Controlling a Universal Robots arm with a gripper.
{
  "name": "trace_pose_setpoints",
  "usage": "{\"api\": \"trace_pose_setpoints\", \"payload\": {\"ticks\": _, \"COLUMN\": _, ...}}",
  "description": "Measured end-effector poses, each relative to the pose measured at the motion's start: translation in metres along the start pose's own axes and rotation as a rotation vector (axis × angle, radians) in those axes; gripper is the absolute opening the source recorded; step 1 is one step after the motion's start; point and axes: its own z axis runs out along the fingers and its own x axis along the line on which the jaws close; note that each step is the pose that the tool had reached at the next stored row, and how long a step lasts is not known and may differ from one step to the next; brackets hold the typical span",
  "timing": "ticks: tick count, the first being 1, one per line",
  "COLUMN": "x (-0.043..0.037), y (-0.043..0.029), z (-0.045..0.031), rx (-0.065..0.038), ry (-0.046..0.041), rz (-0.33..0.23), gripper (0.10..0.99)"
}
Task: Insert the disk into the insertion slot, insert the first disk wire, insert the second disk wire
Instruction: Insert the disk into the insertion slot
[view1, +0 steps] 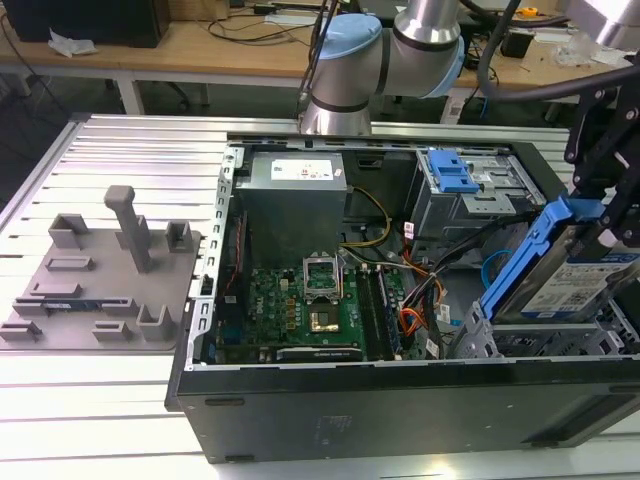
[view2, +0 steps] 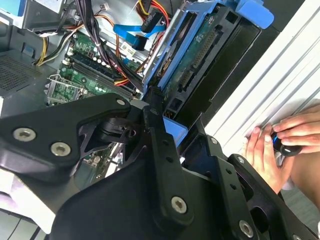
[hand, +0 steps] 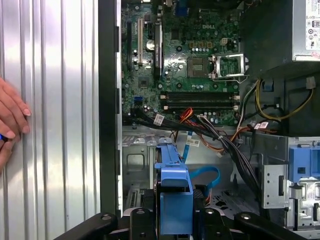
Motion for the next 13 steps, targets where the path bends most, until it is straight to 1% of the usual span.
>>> {"api": "trace_pose_setpoints", "payload": {"ticks": 3, "x": 0.0002, "y": 0.0000, "z": 0.0044, "rx": -0.001, "ry": -0.0001, "rz": 0.000, "gripper": 0.365}}
{"api": "trace_pose_setpoints", "payload": {"ticks": 6, "x": 0.0009, "y": 0.0000, "z": 0.0151, "rx": -0.002, "ry": -0.0001, "rz": 0.000, "gripper": 0.365}}
{"api": "trace_pose_setpoints", "payload": {"ticks": 9, "x": 0.0012, "y": 0.0000, "z": 0.0215, "rx": -0.002, "ry": -0.0001, "rz": 0.000, "gripper": 0.365}}
{"api": "trace_pose_setpoints", "payload": {"ticks": 11, "x": 0.0013, "y": 0.0000, "z": 0.0242, "rx": -0.002, "ry": -0.0001, "rz": 0.000, "gripper": 0.365}}
{"api": "trace_pose_setpoints", "payload": {"ticks": 12, "x": 0.0014, "y": 0.0000, "z": 0.0259, "rx": -0.002, "ry": -0.0002, "rz": 0.000, "gripper": 0.376}}
{"api": "trace_pose_setpoints", "payload": {"ticks": 13, "x": 0.0014, "y": 0.0000, "z": 0.0260, "rx": -0.002, "ry": 0.0002, "rz": 0.000, "gripper": 0.431}}
